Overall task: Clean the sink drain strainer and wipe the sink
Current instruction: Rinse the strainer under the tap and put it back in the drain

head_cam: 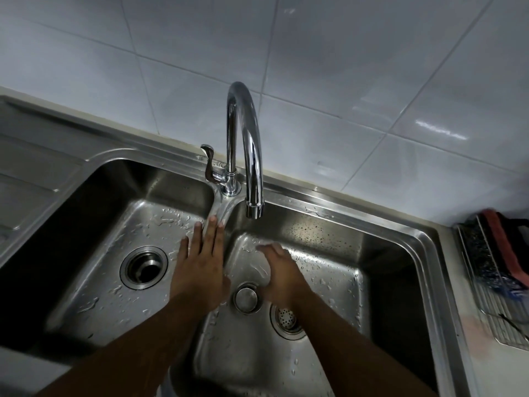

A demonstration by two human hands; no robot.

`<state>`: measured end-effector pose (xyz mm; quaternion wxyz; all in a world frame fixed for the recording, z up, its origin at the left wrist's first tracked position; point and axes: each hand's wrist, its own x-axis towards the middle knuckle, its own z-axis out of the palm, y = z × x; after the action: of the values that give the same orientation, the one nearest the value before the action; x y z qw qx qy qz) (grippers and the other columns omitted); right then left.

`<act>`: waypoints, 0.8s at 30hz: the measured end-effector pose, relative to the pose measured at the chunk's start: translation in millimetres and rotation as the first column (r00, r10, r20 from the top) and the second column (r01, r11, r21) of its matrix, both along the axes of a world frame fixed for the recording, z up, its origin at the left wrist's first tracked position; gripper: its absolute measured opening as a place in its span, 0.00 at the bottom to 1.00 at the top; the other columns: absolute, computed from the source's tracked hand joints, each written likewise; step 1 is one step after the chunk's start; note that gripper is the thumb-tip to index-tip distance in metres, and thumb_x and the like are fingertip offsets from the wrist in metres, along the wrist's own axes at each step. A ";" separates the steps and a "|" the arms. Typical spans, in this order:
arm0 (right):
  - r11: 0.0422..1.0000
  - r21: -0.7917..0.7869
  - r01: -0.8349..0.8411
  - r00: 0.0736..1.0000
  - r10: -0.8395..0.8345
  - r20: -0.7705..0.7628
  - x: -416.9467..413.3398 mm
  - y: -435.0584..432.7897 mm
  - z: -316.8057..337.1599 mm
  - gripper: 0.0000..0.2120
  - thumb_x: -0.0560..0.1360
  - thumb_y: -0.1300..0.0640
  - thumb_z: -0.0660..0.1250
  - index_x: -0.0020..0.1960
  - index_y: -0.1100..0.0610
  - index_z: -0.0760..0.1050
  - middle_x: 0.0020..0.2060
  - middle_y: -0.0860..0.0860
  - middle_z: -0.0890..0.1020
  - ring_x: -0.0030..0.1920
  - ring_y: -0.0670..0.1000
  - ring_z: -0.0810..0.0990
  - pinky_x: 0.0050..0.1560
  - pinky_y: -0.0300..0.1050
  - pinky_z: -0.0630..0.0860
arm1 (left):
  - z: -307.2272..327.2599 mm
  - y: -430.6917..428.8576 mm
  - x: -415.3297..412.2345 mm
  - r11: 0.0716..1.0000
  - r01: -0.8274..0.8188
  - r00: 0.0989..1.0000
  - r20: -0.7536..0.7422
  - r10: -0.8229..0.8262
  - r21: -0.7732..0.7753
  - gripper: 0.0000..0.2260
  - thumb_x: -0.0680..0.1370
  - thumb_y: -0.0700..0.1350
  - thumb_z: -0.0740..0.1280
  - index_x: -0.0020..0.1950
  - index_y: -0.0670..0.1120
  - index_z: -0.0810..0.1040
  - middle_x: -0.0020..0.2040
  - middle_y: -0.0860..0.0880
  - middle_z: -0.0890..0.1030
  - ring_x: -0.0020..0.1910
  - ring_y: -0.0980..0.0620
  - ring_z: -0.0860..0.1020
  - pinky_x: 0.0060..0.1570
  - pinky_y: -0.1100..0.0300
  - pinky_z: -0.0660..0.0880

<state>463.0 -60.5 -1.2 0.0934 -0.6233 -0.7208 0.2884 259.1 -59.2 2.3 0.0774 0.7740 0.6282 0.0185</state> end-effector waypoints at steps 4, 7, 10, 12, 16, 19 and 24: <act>0.967 0.221 -0.127 0.991 0.115 0.066 -21.0 39.3 29.8 0.42 0.67 0.63 0.73 0.77 0.50 0.61 0.69 0.48 0.66 0.67 0.51 0.66 0.67 0.55 0.71 | -2.3 -1.3 -2.4 1.000 0.031 0.999 -0.013 -0.031 -0.004 0.50 0.77 0.63 0.59 0.76 0.42 0.25 0.77 0.42 0.25 0.77 0.40 0.29 0.78 0.42 0.41; 0.930 0.296 -0.218 0.968 0.167 0.188 -33.4 62.8 39.7 0.42 0.71 0.62 0.71 0.80 0.49 0.55 0.77 0.49 0.59 0.74 0.52 0.57 0.73 0.56 0.61 | -1.6 -2.3 -2.5 0.999 0.052 0.999 -0.001 -0.052 0.003 0.48 0.77 0.63 0.58 0.76 0.41 0.26 0.77 0.41 0.27 0.77 0.39 0.29 0.78 0.43 0.38; 0.934 0.267 -0.237 0.946 0.160 0.283 -33.6 78.9 37.7 0.44 0.73 0.57 0.72 0.81 0.47 0.50 0.80 0.49 0.53 0.78 0.54 0.50 0.77 0.57 0.53 | -1.2 -5.6 -1.1 0.994 0.109 0.993 -0.053 -0.108 0.006 0.45 0.79 0.60 0.57 0.75 0.42 0.26 0.76 0.40 0.26 0.76 0.40 0.27 0.77 0.42 0.36; 0.955 0.204 -0.214 0.943 0.148 0.299 -28.4 84.9 33.0 0.43 0.74 0.54 0.73 0.80 0.44 0.50 0.80 0.48 0.52 0.79 0.53 0.49 0.77 0.62 0.52 | -1.4 -10.8 5.1 0.983 0.181 0.979 -0.098 -0.178 0.021 0.42 0.79 0.59 0.55 0.77 0.41 0.29 0.77 0.40 0.27 0.76 0.39 0.27 0.76 0.40 0.34; 0.965 0.142 -0.221 0.942 0.173 0.288 -20.9 87.9 24.8 0.45 0.76 0.50 0.72 0.80 0.41 0.44 0.81 0.43 0.45 0.80 0.49 0.44 0.76 0.68 0.48 | -8.1 -20.3 34.4 0.959 0.284 0.946 -0.163 -0.279 0.006 0.38 0.80 0.59 0.52 0.79 0.40 0.36 0.79 0.38 0.34 0.76 0.36 0.28 0.72 0.37 0.28; 0.970 0.152 -0.188 0.960 0.149 0.235 -17.8 89.0 21.5 0.47 0.75 0.54 0.73 0.79 0.39 0.43 0.81 0.41 0.48 0.80 0.47 0.46 0.75 0.66 0.51 | -23.3 -20.3 54.8 0.956 0.271 0.949 -0.136 -0.285 -0.115 0.41 0.79 0.61 0.56 0.80 0.40 0.39 0.79 0.38 0.35 0.76 0.37 0.28 0.71 0.37 0.27; 0.968 0.181 -0.173 0.976 0.144 0.165 -11.3 90.5 16.6 0.47 0.74 0.61 0.73 0.75 0.35 0.44 0.79 0.43 0.57 0.78 0.47 0.52 0.72 0.61 0.52 | -58.0 -25.7 60.5 0.940 0.149 0.982 -0.066 -0.177 -0.307 0.45 0.76 0.57 0.68 0.81 0.43 0.44 0.82 0.41 0.45 0.80 0.40 0.42 0.76 0.44 0.37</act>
<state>451.6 30.0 15.4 0.0758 -0.5713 -0.7981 0.1755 319.6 -85.0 -55.7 0.1663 0.8025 0.5604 -0.1193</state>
